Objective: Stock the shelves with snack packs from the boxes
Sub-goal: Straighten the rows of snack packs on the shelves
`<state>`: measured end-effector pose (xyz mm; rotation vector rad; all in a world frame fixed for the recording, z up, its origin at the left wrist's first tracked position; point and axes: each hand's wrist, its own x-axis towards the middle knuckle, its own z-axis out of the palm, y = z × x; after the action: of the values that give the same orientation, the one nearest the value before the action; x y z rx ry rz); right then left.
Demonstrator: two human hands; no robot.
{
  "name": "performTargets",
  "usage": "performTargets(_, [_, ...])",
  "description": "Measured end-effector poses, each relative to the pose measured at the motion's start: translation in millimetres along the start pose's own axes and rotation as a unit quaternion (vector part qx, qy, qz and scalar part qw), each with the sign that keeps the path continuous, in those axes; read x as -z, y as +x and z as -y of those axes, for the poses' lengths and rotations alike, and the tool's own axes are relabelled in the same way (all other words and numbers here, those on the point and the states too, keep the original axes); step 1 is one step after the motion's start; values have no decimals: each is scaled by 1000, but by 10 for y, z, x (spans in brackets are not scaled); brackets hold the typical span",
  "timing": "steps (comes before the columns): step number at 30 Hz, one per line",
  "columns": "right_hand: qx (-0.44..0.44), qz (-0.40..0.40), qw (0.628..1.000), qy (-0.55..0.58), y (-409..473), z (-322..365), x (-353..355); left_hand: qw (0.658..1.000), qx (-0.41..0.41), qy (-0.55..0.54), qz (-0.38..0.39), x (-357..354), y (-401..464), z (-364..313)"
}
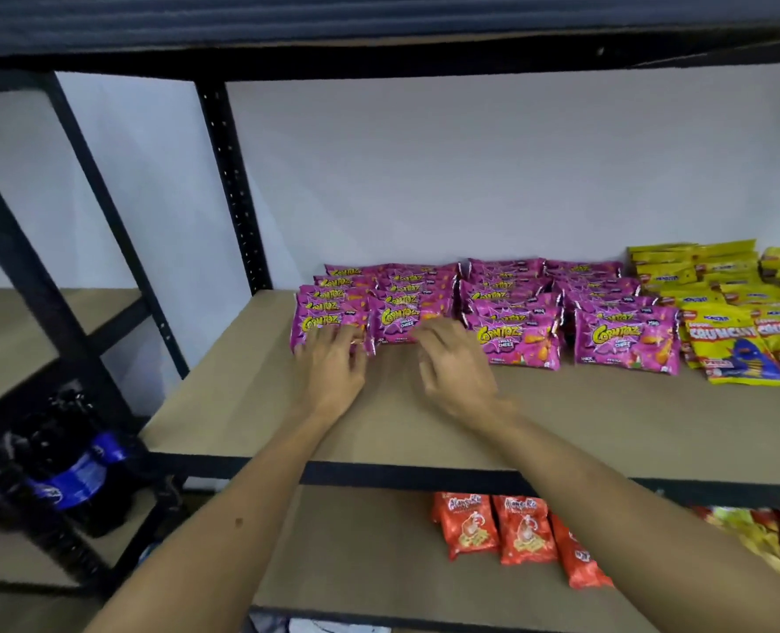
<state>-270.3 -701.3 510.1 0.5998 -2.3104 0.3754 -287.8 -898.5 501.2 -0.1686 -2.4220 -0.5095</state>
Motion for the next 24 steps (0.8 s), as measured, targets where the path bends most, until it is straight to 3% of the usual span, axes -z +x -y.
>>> performTargets(6, [6,17,998,-54,13,440,-310,992,-44,103,-64,34,13,396])
performTargets(10, [-23,73,992,-97,338,464,-457,989,-53,104,-88,-11,270,501])
performTargets(15, [-21,98,983,-155,755,295,-548,990,-60,111,-61,-48,538,527])
performTargets(24, [-59,127,977,-159,905,234,-952,991,-60,120,12,-272,701,734])
